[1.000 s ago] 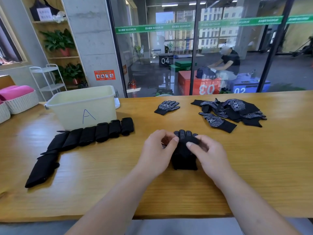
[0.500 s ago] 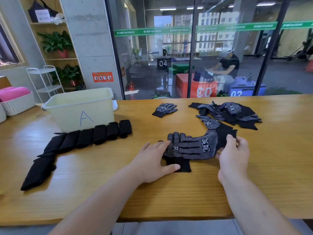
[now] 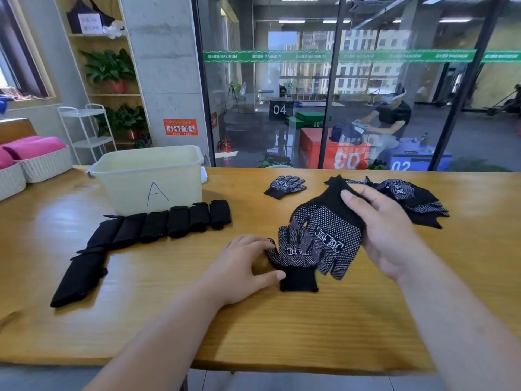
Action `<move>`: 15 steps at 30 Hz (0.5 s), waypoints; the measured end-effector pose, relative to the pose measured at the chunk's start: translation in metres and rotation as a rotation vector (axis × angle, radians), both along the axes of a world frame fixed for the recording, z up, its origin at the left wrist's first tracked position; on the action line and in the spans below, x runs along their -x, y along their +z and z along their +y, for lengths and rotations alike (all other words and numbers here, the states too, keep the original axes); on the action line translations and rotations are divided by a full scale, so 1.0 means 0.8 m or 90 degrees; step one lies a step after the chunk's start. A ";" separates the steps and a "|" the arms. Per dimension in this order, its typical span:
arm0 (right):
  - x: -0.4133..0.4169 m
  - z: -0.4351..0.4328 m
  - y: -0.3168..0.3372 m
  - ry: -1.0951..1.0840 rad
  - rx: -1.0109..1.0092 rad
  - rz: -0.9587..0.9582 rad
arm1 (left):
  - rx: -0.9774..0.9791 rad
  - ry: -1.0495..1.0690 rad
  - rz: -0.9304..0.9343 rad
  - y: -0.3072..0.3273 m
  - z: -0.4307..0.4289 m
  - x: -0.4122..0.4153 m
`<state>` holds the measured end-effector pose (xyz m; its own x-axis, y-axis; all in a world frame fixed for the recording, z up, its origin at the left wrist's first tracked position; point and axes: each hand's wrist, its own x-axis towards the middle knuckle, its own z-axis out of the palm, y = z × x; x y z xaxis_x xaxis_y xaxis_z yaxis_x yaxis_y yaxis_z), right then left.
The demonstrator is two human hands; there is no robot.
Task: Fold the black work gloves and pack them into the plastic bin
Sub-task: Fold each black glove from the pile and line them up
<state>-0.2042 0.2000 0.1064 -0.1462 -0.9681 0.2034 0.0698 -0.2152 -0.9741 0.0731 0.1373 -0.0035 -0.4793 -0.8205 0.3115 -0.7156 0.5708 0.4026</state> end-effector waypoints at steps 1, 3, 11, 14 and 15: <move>-0.001 -0.003 0.012 0.031 -0.005 0.024 | 0.006 0.001 -0.001 0.000 -0.001 0.001; -0.004 -0.012 0.030 0.076 -0.023 0.121 | 0.010 0.001 -0.023 0.001 -0.001 0.003; -0.008 -0.069 0.045 -0.024 0.118 0.402 | 0.024 0.019 -0.040 0.003 0.005 0.004; -0.012 -0.072 0.041 -0.039 0.222 0.400 | 0.033 0.026 -0.048 0.001 0.004 0.003; -0.014 -0.072 0.032 -0.036 0.245 0.431 | 0.034 0.029 -0.051 0.001 0.003 0.004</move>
<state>-0.1932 0.1428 0.1319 0.0819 -0.8059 0.5863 -0.5340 -0.5322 -0.6570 0.0701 0.1400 -0.0030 -0.4674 -0.8254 0.3167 -0.7700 0.5561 0.3129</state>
